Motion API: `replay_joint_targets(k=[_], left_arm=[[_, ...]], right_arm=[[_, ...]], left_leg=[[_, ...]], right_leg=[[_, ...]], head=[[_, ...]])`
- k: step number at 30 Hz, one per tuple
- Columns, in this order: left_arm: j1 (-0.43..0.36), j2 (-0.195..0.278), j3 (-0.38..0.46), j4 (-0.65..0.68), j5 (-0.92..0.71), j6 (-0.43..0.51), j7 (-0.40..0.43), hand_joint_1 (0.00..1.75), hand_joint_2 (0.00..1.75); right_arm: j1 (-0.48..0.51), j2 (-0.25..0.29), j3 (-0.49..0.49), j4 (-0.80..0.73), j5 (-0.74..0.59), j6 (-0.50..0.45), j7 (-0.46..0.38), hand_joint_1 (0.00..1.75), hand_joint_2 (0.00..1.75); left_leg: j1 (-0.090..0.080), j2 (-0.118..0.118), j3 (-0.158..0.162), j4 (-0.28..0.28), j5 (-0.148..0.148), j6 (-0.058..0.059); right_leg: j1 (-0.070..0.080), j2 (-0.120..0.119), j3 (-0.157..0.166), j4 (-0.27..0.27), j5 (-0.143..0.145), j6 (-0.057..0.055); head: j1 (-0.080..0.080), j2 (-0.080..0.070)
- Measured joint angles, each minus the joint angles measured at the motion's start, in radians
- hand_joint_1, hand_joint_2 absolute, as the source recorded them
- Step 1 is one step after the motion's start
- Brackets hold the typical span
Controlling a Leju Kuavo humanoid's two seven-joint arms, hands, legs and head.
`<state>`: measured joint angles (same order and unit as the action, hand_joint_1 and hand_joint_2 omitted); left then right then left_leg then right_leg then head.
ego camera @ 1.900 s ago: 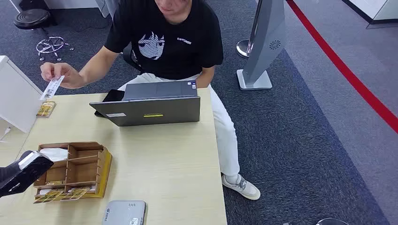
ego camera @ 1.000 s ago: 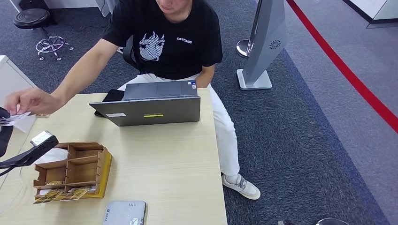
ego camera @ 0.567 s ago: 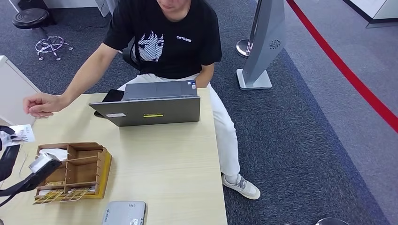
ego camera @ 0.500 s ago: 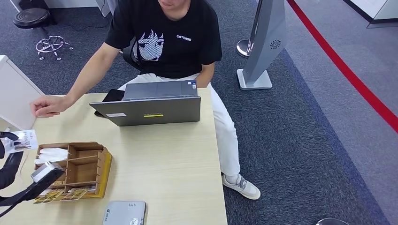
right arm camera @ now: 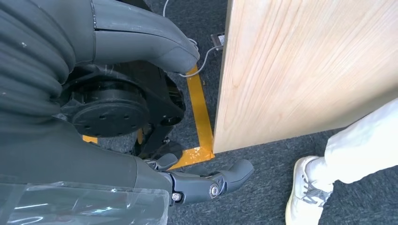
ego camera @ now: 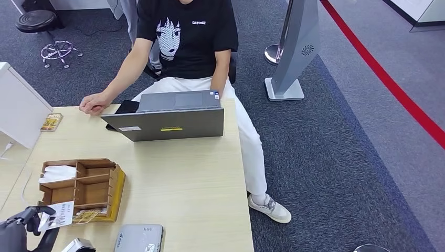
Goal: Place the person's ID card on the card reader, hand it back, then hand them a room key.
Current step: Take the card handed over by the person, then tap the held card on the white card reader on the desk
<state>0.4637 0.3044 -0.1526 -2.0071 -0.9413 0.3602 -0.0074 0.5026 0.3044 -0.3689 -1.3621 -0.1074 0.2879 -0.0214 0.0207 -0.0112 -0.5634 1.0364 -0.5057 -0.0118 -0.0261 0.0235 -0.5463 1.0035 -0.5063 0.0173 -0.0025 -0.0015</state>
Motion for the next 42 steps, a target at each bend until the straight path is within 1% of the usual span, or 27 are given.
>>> replay_joint_targets(k=[5,7,15,20,24,30,35,42], left_arm=[[0.023,0.016,-0.095,0.056,0.015,0.001,0.070,1.75,1.75],[0.023,0.025,-0.131,0.080,0.020,0.003,0.086,1.75,1.75],[-0.005,0.064,-0.251,0.139,0.019,0.037,0.111,1.75,1.75],[-0.019,0.078,-0.290,0.155,0.015,0.043,0.112,1.75,1.75],[-0.050,0.096,-0.341,0.162,0.009,0.064,0.115,1.75,1.75],[-0.117,0.122,-0.442,0.185,0.033,0.028,0.126,1.75,1.75],[-0.140,0.140,-0.485,0.228,0.049,-0.002,0.128,1.75,1.75],[-0.154,0.152,-0.509,0.264,0.049,-0.010,0.135,1.75,1.75]], right_arm=[[-0.002,0.000,-0.010,-0.010,0.011,0.035,0.018,0.00,1.75],[-0.004,0.000,-0.013,-0.009,0.013,0.032,0.014,0.00,1.75],[-0.029,0.000,-0.015,0.009,0.042,0.041,-0.015,0.00,1.75],[-0.034,0.000,-0.019,0.021,0.042,0.044,-0.016,0.00,1.75],[-0.041,0.000,-0.022,0.032,0.059,0.048,-0.031,0.00,1.75],[-0.077,0.000,-0.027,0.083,0.106,0.066,-0.070,0.00,1.75],[-0.089,0.000,-0.032,0.104,0.114,0.083,-0.071,0.00,1.75],[-0.097,0.000,-0.034,0.118,0.114,0.088,-0.070,0.00,1.75]], left_leg=[[0.000,0.000,0.000,0.000,0.000,0.000],[0.000,0.000,0.000,0.000,0.000,0.000],[0.000,0.000,0.000,0.000,0.000,0.000],[0.000,0.000,0.000,0.000,0.000,0.000],[0.000,-0.001,0.000,0.000,0.000,0.000],[0.000,-0.001,0.000,0.000,0.001,0.000],[0.000,-0.001,0.000,0.000,0.001,0.000],[0.000,-0.001,0.000,0.000,0.001,0.000]], right_leg=[[0.000,0.000,0.000,0.000,0.000,0.000],[0.000,0.000,0.001,0.000,0.000,0.000],[0.000,0.000,0.001,0.000,0.000,0.000],[0.000,0.000,0.002,0.000,0.000,0.000],[0.000,-0.001,0.001,0.000,0.000,0.000],[0.000,-0.001,0.002,0.000,0.001,0.000],[0.000,-0.001,0.002,0.000,0.001,0.000],[0.000,-0.001,0.002,0.000,0.001,0.000]], head=[[0.000,0.000],[0.000,0.000],[0.000,0.000],[0.000,0.000],[0.000,0.000],[0.000,0.000],[0.000,0.000],[0.000,0.000]])
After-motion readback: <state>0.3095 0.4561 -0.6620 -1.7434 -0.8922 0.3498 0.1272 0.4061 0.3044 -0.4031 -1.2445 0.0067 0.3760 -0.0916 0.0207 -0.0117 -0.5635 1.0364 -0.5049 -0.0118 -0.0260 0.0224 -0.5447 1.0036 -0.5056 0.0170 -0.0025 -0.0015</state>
